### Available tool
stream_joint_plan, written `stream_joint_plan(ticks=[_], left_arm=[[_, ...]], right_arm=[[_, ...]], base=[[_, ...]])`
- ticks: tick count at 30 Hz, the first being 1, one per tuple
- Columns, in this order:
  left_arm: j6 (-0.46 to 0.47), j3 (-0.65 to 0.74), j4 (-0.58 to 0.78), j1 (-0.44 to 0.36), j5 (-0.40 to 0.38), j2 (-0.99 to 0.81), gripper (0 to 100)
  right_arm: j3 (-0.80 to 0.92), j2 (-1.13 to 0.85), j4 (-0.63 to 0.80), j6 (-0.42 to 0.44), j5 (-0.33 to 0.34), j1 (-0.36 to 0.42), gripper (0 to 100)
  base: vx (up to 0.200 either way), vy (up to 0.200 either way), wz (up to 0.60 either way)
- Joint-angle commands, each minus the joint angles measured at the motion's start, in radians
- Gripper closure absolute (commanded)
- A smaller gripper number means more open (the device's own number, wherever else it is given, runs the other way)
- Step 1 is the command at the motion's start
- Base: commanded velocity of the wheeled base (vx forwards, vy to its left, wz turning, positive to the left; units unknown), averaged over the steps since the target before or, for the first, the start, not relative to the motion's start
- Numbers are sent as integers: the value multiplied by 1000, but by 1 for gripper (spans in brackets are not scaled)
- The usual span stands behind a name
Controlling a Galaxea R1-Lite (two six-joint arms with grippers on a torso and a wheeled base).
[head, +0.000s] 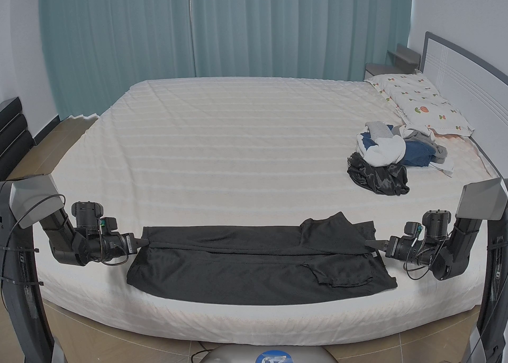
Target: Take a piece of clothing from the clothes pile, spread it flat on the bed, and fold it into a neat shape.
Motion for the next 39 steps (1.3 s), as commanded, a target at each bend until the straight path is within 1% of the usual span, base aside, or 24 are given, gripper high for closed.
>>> stream_joint_plan(ticks=[1, 5, 6, 7, 10, 12, 13, 14, 15, 16, 17, 20, 21, 22, 23, 24, 25, 26, 31, 33, 39], left_arm=[[0, 10, -1, 0, -2, -28, 0], [-2, 26, 1, 11, -5, -65, 0], [-2, 29, 8, 22, -6, -85, 0], [-2, 29, 8, 22, -9, -86, 0], [-17, 18, 12, 33, -31, -99, 0], [-51, 1, 12, 28, -29, -94, 0], [-60, -2, 12, 26, -28, -94, 0], [-114, -30, 13, 14, -19, -89, 0], [-114, -30, 13, 14, -19, -89, 0], [-200, -60, 15, -10, -11, -82, 0], [-244, -74, 15, -23, -3, -74, 0], [-309, -112, 35, -56, 27, -54, 0], [-322, -135, 54, -67, 49, -43, 0], [-330, -151, 73, -73, 63, -36, 0], [-330, -151, 73, -73, 63, -36, 0], [-344, -178, 116, -84, 76, -23, 0], [-350, -189, 139, -87, 78, -19, 0], [-351, -189, 143, -87, 78, -19, 0], [-362, -267, 312, -93, 80, -13, 0], [-371, -280, 329, -93, 80, -11, 0], [-390, -310, 324, -93, 98, 10, 0]], right_arm=[[8, -6, -20, 7, 2, -1, 0], [13, -11, -46, 13, 2, -9, 0], [11, -22, -57, 37, 1, -15, 0], [10, -23, -58, 42, 1, -15, 0], [-2, -45, -69, 114, 1, -20, 0], [-18, -42, -69, 156, -1, -18, 0], [-19, -40, -69, 159, -1, -18, 0], [-30, -29, -67, 168, -2, -17, 0], [-30, -29, -67, 168, -2, -17, 0], [-41, -13, -66, 169, -2, -17, 0], [-50, -3, -64, 169, -4, -17, 0], [-81, 10, -52, 186, -8, -17, 0], [-96, 18, -50, 212, -10, -17, 0], [-108, 21, -49, 240, -11, -15, 0], [-108, 21, -49, 240, -11, -15, 0], [-133, 26, -47, 295, -13, -11, 0], [-144, 33, -47, 315, -14, -9, 0], [-145, 36, -47, 315, -16, -9, 0], [-177, 58, -46, 332, -16, -7, 0], [-180, 59, -43, 334, -16, -7, 0], [-220, 59, 22, 335, -21, -4, 0]], base=[[0, 0, 0], [0, 0, 0], [0, 0, 0], [0, 0, 0], [0, 0, 0], [0, 0, 0], [0, 0, 0], [0, 0, 0], [0, 0, 0], [0, 0, 0], [0, 0, 0], [0, 0, 0], [0, 0, 0], [0, 0, 0], [0, 0, 0], [0, 0, 0], [0, 0, 0], [0, 0, 0], [0, 0, 0], [0, 0, 0], [0, 0, 0]])
